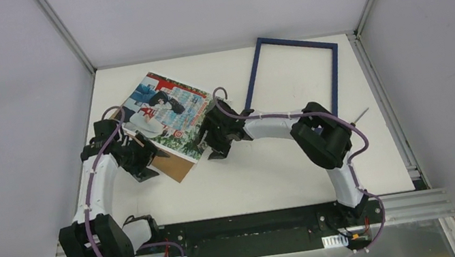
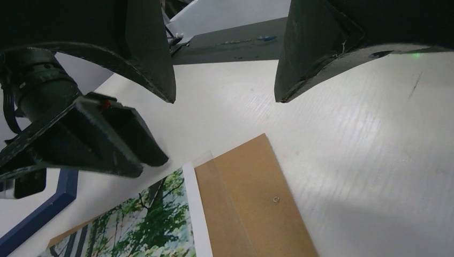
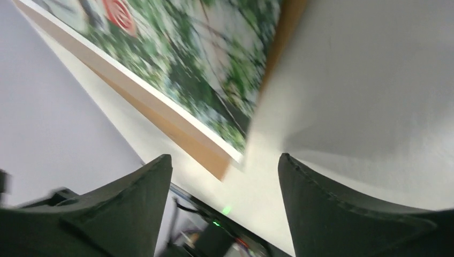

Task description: Take the photo out of the frame

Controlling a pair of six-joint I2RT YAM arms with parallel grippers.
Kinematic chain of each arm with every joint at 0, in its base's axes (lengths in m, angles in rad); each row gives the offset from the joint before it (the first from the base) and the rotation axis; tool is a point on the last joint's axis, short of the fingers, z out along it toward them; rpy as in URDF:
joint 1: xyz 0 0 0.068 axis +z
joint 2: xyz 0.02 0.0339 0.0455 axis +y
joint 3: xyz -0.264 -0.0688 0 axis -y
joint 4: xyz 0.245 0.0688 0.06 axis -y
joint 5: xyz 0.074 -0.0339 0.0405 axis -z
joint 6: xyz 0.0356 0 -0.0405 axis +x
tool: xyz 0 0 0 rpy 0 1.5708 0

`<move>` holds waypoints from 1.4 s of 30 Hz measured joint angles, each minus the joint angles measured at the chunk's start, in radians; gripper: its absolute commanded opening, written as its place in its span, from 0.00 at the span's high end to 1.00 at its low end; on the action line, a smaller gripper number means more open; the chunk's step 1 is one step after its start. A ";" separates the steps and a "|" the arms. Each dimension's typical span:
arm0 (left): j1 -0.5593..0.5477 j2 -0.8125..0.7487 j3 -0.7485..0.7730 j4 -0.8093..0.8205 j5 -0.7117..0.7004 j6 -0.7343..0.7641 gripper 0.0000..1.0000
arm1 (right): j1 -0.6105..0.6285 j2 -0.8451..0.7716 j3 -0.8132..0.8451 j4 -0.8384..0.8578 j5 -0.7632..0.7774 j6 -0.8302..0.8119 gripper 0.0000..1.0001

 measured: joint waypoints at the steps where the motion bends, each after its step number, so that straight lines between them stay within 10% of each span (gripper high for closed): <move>1: -0.015 -0.001 -0.005 0.011 0.000 -0.011 0.31 | 0.002 -0.009 0.000 -0.029 -0.013 -0.034 0.14; 11: -0.187 -0.064 -0.016 0.117 -0.003 -0.127 0.30 | 0.005 -0.461 -0.266 -0.362 0.039 -0.452 0.01; 24: -0.307 -0.279 0.132 0.219 -0.039 -0.147 0.30 | -0.031 -1.356 -0.364 -0.855 0.591 -0.557 0.01; 42: -0.307 -0.427 0.351 0.240 -0.136 -0.074 0.30 | -0.031 -1.558 -0.008 -1.349 1.044 -0.468 0.01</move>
